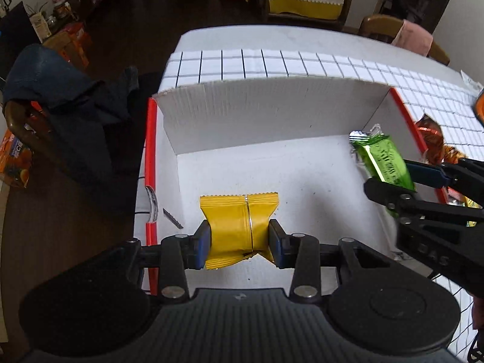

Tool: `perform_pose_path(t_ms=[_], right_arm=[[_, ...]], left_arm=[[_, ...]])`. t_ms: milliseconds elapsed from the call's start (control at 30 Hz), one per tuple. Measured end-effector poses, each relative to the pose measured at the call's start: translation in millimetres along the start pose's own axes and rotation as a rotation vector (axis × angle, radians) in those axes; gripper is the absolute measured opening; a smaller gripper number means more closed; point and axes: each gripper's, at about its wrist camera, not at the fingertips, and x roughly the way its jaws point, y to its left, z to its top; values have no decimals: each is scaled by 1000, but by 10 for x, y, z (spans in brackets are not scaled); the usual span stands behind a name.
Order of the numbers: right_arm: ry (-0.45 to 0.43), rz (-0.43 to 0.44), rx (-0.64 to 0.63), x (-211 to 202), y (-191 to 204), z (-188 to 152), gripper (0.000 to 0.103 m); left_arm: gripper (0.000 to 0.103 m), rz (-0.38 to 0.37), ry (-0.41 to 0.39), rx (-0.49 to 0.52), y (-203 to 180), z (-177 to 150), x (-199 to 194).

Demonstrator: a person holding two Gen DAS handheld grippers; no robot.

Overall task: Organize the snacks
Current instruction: 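Carry the yellow wafer and green bar over the red box with both tools, then open both tools to drop the yellow wafer and green bar into the box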

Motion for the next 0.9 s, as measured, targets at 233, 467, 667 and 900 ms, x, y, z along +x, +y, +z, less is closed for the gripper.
perform_pose_path(t_ms=[233,467,667,900], right_arm=[[78,-5,-46,253,126,-20,42],[135,-14,-72,364,163,5,42],[139,-16,-67,362,169,-11,42],[123,-5,-51,295,142,-11,50]], left_arm=[[39,8,37,47,-59,-4,182],[39,6,85,77,-113,23,316],[39,5,98,81,-118,26,358],[42,-7,77,65,-96,19,284]])
